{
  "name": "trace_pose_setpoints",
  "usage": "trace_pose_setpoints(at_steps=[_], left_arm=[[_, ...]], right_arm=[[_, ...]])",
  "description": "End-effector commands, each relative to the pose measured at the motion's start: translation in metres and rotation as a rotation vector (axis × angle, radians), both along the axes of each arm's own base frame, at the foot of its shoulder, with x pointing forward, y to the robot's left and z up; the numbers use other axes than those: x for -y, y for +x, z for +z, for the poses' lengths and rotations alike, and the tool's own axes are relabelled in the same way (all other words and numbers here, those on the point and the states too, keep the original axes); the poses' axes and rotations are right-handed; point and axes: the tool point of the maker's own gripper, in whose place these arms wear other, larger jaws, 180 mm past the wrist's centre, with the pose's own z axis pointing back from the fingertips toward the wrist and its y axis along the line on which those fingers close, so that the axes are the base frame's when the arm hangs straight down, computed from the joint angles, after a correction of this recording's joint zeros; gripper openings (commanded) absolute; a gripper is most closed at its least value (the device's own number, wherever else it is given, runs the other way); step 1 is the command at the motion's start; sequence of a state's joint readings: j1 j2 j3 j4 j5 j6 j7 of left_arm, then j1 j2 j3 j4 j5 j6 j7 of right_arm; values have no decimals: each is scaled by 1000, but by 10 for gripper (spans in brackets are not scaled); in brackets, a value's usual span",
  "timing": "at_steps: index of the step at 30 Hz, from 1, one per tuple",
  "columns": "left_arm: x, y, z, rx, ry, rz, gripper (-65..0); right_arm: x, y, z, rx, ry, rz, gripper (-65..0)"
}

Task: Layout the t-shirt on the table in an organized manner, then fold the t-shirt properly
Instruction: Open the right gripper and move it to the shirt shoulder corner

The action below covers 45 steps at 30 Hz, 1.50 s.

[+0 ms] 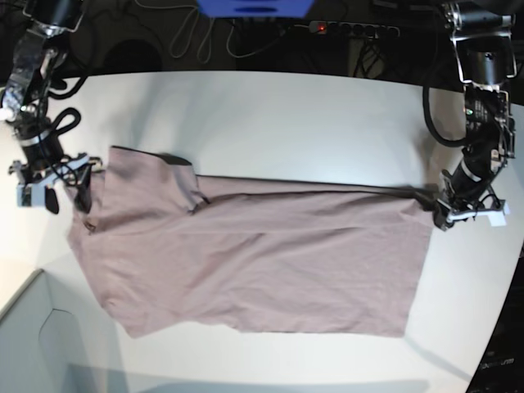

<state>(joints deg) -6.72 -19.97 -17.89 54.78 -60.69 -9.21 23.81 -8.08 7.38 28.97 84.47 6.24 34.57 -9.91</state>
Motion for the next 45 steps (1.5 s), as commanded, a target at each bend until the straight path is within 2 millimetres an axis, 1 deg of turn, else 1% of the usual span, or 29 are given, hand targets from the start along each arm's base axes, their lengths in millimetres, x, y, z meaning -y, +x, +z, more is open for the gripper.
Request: trace_pose_setpoints(at_steps=[1,4,6,12,14,19,23,26,28,30,34,35,39,41,43,45], left_arm=[[-8,10,18,53,12,8,-645],[-8,10,17,52,12,9,-645],[-8,10,17,52,12,9,-645],[-8,10,17,52,12,9,-645],[-8,10,17,52,12,9,-645],[-8,10,17,52,12,9,-645],[-8,10,17,53,10,9,-645],[-9,10,17,53,10,11,-645],[-9,10,18,54,10,14,-645],[-9,10,18,54,10,14,-645],[-9,9,17,53,10,14,-645],[-9,9,17,52,10,12,-645],[-8,10,18,54,11,10,-645],[-8,11,20,62,10,7,-645],[-7,11,21,63,10,7,-645],[-7,11,21,62,12,6,-645]], right_arm=[[1,-1,9,41,4,-9,-251],[-14,-21,-13,-14,51,-19,-251],[-23,-30,-27,-45,88,-28,-251],[-29,-48,-69,-151,160,-54,-251],[-35,-52,-80,-178,179,-51,-251],[-60,-54,-95,-223,203,15,-252],[-64,-46,-101,-232,226,16,-254],[-58,-42,-102,-236,219,15,-300],[-56,-44,-106,-246,218,13,-356],[-54,-46,-108,-255,219,10,-432],[-47,-46,-107,-255,204,8,-614],[-46,-46,-107,-255,203,8,-650],[-45,-49,-106,-258,195,9,-650],[-43,-55,-102,-246,182,11,-650],[-44,-58,-87,-216,154,23,-650],[-50,-60,-72,-181,139,34,-650]])
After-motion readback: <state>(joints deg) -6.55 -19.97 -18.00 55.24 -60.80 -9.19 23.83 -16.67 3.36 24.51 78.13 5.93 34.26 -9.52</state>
